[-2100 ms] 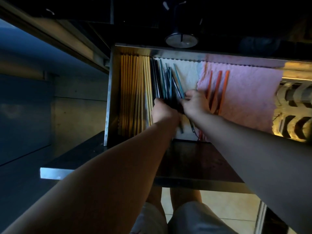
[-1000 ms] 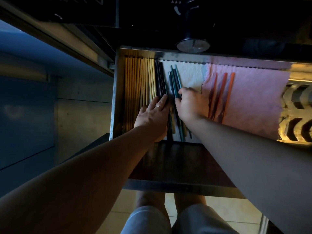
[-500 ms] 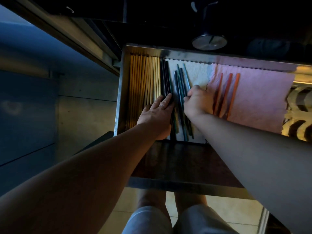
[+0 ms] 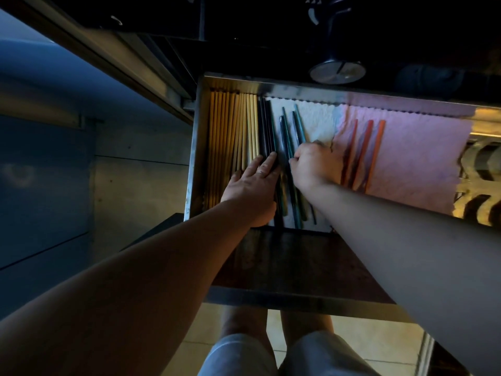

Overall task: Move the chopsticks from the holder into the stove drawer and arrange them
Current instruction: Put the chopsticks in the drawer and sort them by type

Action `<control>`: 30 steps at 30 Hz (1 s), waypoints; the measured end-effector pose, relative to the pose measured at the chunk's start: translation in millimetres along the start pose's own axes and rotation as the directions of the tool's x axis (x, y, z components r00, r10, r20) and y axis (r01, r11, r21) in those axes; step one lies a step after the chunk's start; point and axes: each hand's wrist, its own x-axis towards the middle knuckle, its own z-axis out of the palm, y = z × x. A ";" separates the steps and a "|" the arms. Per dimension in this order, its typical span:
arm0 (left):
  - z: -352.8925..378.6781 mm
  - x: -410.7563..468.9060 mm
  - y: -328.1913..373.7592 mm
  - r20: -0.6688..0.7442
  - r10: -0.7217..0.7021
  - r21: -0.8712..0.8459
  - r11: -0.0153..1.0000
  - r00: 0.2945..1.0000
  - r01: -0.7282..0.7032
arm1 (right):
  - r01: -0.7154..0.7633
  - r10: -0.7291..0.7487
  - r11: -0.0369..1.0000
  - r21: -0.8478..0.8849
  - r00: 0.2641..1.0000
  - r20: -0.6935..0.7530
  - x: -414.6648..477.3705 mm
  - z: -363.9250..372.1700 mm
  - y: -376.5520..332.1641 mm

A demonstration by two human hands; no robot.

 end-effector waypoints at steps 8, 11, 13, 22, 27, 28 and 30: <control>3.2 2.4 -1.2 -0.011 -0.007 0.003 1.000 1.000 0.007 | -0.108 0.108 0.992 0.067 0.994 0.005 2.8 -2.8 -3.5; 4.1 2.0 -1.5 -0.018 0.005 0.005 1.000 1.000 -0.004 | -0.121 0.120 0.985 0.120 0.993 0.016 3.1 -6.9 -2.0; 4.7 2.4 -2.8 -0.018 0.007 0.007 1.000 1.000 -0.007 | -0.123 0.120 0.984 0.125 0.992 0.033 4.1 -11.1 -2.1; -1.6 0.8 -7.9 0.001 0.019 0.040 0.999 1.000 -0.019 | -0.120 0.098 0.981 0.149 0.984 0.149 9.3 -8.0 -12.6; 0.2 -0.4 -5.8 -0.010 0.017 0.038 0.999 1.000 -0.017 | -0.076 0.045 0.972 0.222 0.989 0.142 6.6 -7.4 -5.2; 0.8 -0.5 -5.8 -0.020 0.016 0.040 0.999 1.000 -0.015 | -0.065 0.039 0.974 0.219 0.992 0.119 4.7 -8.3 -1.9; 1.3 -0.8 -5.0 -0.044 0.010 0.055 0.998 0.999 -0.008 | -0.067 0.053 0.973 0.220 0.996 0.067 1.0 -8.0 5.3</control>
